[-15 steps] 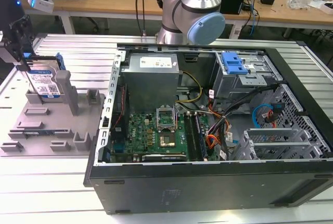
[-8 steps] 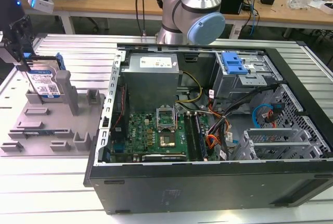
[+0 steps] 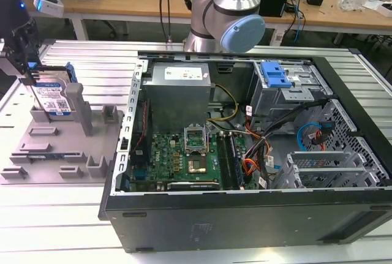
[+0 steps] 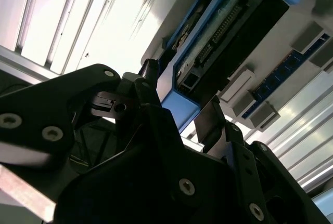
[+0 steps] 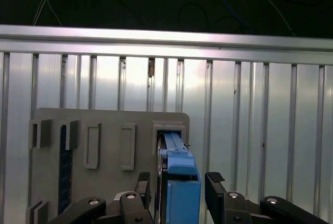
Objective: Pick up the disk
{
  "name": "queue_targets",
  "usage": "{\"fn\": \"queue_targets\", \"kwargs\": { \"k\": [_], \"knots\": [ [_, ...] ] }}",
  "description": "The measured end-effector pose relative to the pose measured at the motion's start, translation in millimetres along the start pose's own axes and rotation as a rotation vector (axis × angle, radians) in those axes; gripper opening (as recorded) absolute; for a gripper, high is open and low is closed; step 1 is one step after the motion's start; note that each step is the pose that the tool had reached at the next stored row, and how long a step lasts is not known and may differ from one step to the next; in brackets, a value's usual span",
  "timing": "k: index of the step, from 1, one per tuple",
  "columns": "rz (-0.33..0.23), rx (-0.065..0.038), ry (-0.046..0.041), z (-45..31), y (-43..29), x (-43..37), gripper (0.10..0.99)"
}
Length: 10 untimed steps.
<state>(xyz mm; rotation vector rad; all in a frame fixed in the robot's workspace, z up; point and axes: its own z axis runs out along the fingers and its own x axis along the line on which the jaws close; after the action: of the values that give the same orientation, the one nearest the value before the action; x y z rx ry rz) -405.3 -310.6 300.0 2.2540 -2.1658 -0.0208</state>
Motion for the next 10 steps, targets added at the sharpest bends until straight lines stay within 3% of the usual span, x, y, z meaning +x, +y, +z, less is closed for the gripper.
{"fn": "queue_targets", "kwargs": {
  "k": [5,6,7,10],
  "knots": [
    [0.000,0.000,0.0000,0.6,0.0,0.1,0.541],
    [0.000,0.000,0.0000,0.6,0.0,0.1,0.525],
    [0.000,0.000,0.0000,0.6,0.0,0.1,0.455],
    [0.000,0.000,-0.0001,0.8,-0.1,0.4,0.455]
  ]
}}
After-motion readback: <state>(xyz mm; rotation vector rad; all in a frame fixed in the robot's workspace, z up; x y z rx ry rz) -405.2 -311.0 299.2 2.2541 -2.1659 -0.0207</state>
